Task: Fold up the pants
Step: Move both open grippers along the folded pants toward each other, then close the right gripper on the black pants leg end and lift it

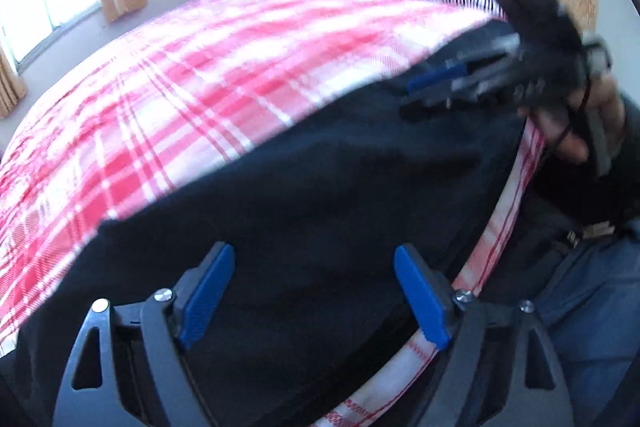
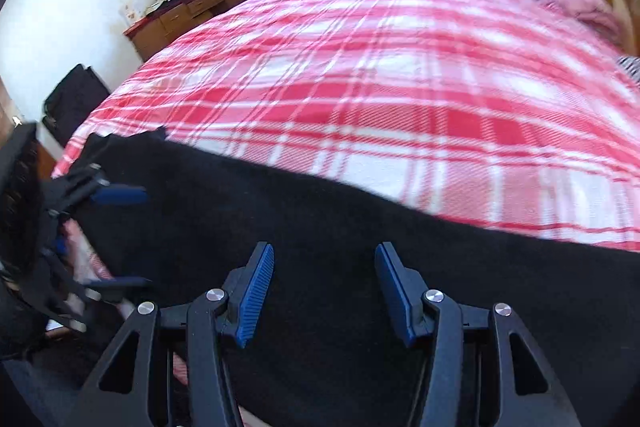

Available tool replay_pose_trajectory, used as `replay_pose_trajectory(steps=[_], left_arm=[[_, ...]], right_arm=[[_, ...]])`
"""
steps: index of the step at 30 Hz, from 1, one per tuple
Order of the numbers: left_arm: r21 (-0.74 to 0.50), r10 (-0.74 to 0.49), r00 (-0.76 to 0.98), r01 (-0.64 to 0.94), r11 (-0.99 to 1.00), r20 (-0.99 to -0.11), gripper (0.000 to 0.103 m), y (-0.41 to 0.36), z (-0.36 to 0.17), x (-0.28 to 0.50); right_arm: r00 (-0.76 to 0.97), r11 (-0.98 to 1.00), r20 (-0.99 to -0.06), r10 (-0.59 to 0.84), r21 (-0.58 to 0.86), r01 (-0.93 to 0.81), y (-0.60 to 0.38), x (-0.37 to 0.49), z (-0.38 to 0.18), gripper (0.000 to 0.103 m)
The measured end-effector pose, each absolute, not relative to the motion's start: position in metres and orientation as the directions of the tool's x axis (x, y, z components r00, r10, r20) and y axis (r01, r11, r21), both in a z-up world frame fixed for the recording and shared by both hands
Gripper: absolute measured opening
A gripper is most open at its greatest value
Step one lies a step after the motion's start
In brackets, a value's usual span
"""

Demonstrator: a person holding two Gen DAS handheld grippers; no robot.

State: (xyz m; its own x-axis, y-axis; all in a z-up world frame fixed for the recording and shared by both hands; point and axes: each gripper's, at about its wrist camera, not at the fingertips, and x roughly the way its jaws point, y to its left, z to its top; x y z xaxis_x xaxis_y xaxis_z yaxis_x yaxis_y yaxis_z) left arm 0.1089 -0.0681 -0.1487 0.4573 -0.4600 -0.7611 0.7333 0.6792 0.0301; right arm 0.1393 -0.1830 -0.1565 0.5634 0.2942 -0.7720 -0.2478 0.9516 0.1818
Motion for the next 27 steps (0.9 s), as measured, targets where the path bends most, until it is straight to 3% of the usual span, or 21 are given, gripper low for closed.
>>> replay_pose_trajectory(steps=[3,8,10,14,19,24,27], left_arm=[[0.034,-0.463,0.5,0.705,0.708,-0.732,0.089,-0.06,-0.142,0.113],[0.037,-0.372,0.477,0.652,0.758,-0.797,0.095,-0.055,-0.176,0.132],[-0.006,-0.415,0.475,0.652,0.758,-0.776,0.1,-0.053,-0.177,0.131],[0.032,-0.393,0.488,0.657,0.753,-0.779,0.101,-0.057,-0.176,0.127],[0.025,-0.391,0.493,0.645,0.764,-0.777,0.101,-0.056,-0.175,0.131],[0.044,-0.379,0.516,0.634,0.772,-0.769,0.101,-0.067,-0.177,0.134],[0.04,-0.379,0.506,0.637,0.769,-0.774,0.101,-0.068,-0.18,0.133]], right_arm=[[0.589,0.965,-0.767,0.255,0.161,-0.209,-0.195,0.137,-0.153,0.055],[0.607,0.988,-0.78,0.154,0.134,-0.08,-0.236,0.131,-0.157,0.055],[0.615,0.984,-0.769,0.174,0.163,-0.075,-0.255,0.128,-0.159,0.055],[0.646,0.971,-0.731,0.22,0.227,-0.073,-0.287,0.118,-0.146,0.055],[0.727,0.986,-0.683,0.075,0.159,0.048,-0.34,0.09,-0.105,0.055],[0.707,0.939,-0.687,-0.17,0.104,0.328,-0.427,0.062,-0.09,0.055],[0.666,0.916,-0.726,-0.173,0.131,0.38,-0.461,0.063,-0.107,0.051]])
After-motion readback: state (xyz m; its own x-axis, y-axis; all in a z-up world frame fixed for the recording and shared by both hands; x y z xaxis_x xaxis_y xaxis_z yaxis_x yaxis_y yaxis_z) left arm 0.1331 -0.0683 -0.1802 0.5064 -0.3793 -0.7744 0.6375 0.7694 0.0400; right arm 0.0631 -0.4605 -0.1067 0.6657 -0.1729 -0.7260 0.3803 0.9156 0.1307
